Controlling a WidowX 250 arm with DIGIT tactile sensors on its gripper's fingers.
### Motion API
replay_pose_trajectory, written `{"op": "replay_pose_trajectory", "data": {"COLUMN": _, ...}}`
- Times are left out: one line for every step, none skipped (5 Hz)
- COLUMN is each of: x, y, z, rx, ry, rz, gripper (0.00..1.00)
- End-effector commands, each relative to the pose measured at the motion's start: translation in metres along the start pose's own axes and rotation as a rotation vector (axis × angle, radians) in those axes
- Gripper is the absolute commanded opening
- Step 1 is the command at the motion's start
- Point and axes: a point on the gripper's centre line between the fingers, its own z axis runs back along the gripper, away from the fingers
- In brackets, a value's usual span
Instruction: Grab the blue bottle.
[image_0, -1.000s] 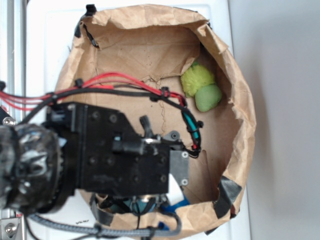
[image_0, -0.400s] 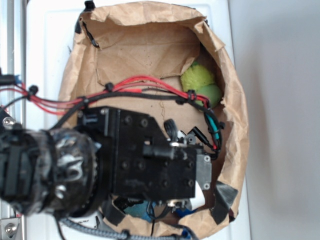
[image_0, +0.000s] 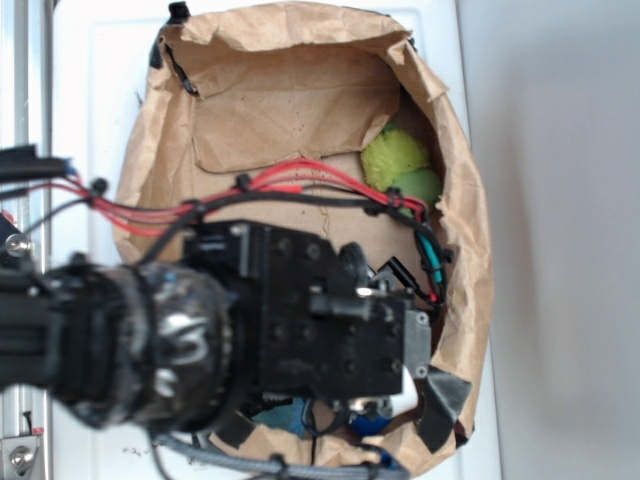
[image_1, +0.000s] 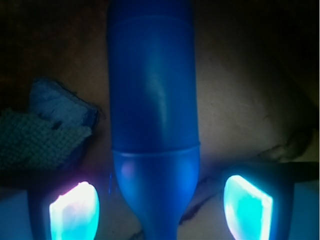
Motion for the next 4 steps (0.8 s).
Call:
{"op": "replay_pose_trajectory", "data": {"x": 0.0184, "y": -0.0123, "z": 0.0063, "rx": 0.033, "ry": 0.004, "rz": 0.001, "gripper": 0.0}}
{"op": "replay_pose_trajectory", "data": {"x": 0.0208, "y": -0.0104, "z": 0.0054, "rx": 0.029, "ry": -0.007, "rz": 0.002, "gripper": 0.0}}
{"op": "replay_pose_trajectory", "data": {"x": 0.0213, "y": -0.0102, "z": 0.0051, "rx": 0.031, "ry": -0.011, "rz": 0.008, "gripper": 0.0}}
{"op": "replay_pose_trajectory", "data": {"x": 0.0205, "y": -0.0101, "z": 0.0084, "rx": 0.045, "ry": -0.015, "rz": 0.022, "gripper": 0.0}}
